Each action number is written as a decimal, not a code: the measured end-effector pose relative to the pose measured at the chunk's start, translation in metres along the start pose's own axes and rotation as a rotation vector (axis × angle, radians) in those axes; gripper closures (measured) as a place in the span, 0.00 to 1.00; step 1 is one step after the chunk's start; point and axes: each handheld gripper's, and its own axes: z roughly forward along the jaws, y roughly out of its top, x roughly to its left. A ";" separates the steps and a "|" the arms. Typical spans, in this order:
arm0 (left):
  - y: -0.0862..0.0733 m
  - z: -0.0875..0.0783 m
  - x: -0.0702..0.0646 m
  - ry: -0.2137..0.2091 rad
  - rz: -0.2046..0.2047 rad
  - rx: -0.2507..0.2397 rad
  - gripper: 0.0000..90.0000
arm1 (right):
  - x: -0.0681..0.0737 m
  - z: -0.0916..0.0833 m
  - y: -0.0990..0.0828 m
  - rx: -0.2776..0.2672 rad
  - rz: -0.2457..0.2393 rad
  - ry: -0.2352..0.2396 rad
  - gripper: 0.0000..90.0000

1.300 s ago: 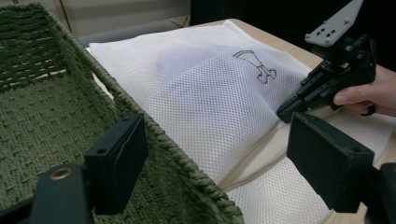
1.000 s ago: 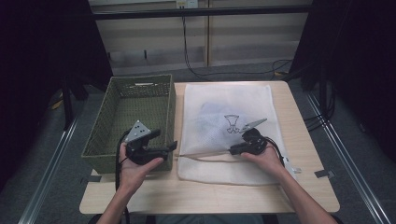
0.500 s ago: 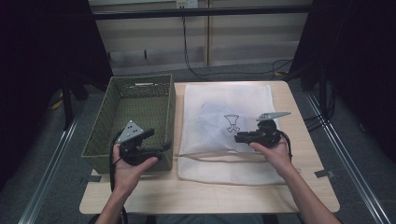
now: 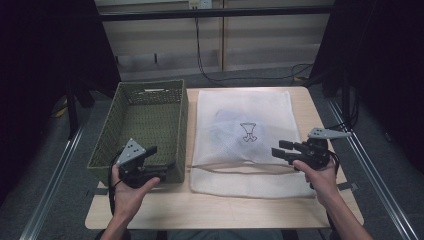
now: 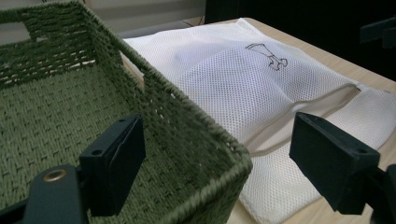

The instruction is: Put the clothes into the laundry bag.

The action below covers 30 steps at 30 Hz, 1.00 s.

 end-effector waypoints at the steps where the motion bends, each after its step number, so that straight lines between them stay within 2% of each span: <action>1: -0.002 -0.002 0.000 0.000 0.001 -0.001 0.20 | 0.000 -0.002 -0.002 -0.002 0.000 -0.004 0.53; 5: -0.011 -0.012 -0.003 0.001 0.017 -0.008 0.19 | 0.002 -0.013 -0.008 0.004 -0.008 -0.017 0.49; 8: -0.017 -0.020 -0.005 0.005 0.017 -0.029 0.19 | 0.006 -0.021 -0.012 -0.020 -0.005 -0.034 0.47; 10: -0.019 -0.022 -0.005 0.008 0.016 -0.014 0.19 | 0.009 -0.025 -0.016 -0.024 0.007 -0.048 0.41; 11: -0.021 -0.024 -0.005 0.015 0.009 -0.020 0.19 | 0.009 -0.026 -0.017 -0.026 0.008 -0.050 0.41; 12: -0.023 -0.025 -0.006 0.020 0.003 -0.025 0.19 | 0.011 -0.027 -0.020 -0.033 -0.012 -0.057 0.41; 14: -0.027 -0.028 -0.006 0.008 -0.016 -0.017 0.19 | 0.014 -0.029 -0.025 -0.043 -0.034 -0.078 0.43; 15: -0.029 -0.029 -0.008 0.013 -0.013 -0.012 0.19 | 0.014 -0.030 -0.028 -0.039 -0.028 -0.060 0.44; 17: -0.033 -0.032 -0.010 0.037 0.011 -0.010 0.19 | 0.015 -0.032 -0.032 -0.052 -0.023 -0.067 0.44; 21: -0.040 -0.040 -0.009 0.028 -0.006 -0.033 0.19 | 0.014 -0.039 -0.041 -0.065 -0.014 -0.082 0.45; 25: -0.046 -0.045 -0.004 0.058 -0.019 -0.056 0.19 | 0.011 -0.044 -0.047 -0.088 0.010 -0.107 0.45; 28: -0.053 -0.047 0.002 0.073 -0.023 -0.065 0.19 | 0.009 -0.045 -0.050 -0.096 0.004 -0.117 0.45; 30: -0.056 -0.050 0.005 0.099 -0.043 -0.080 0.19 | 0.007 -0.045 -0.052 -0.101 0.019 -0.115 0.45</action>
